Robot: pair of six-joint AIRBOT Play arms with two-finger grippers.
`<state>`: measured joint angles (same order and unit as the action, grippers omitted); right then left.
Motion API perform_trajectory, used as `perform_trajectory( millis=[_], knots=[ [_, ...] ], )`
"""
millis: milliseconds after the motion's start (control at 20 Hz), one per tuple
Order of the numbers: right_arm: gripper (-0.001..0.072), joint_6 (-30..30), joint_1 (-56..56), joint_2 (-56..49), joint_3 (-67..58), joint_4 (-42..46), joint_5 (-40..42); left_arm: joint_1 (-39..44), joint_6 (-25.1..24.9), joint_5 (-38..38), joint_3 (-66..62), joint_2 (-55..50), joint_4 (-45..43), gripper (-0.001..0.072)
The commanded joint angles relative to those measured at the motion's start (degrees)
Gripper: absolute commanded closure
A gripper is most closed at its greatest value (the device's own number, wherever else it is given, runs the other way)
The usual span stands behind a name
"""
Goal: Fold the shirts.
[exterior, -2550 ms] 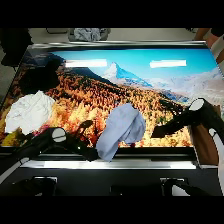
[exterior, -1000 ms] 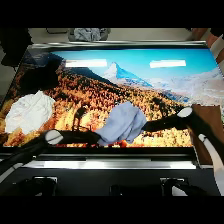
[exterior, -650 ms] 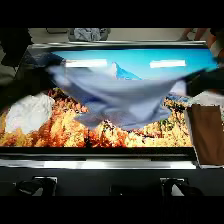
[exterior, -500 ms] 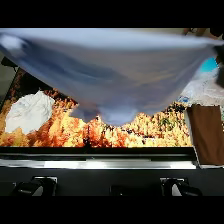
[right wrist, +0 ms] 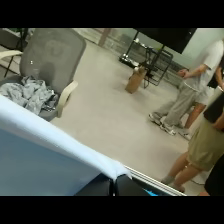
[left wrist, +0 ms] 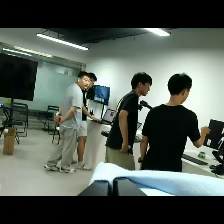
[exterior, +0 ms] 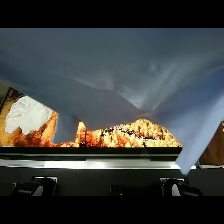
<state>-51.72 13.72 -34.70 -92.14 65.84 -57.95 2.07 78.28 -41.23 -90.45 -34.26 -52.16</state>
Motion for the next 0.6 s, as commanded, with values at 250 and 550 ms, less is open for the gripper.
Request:
perform_trajectory(
  millis=[250,550],
  knots=[
    [0.0675,-5.0,0.0,-27.2,0.0,0.2,-10.1,-0.1,0.3,-14.9,3.9,-19.4,-5.9,0.0676],
    [0.0674,-4.7,0.0,-59.6,0.0,-21.8,-3.2,-0.5,0.3,-14.4,8.8,-46.4,-4.7,0.0674]
  ],
)
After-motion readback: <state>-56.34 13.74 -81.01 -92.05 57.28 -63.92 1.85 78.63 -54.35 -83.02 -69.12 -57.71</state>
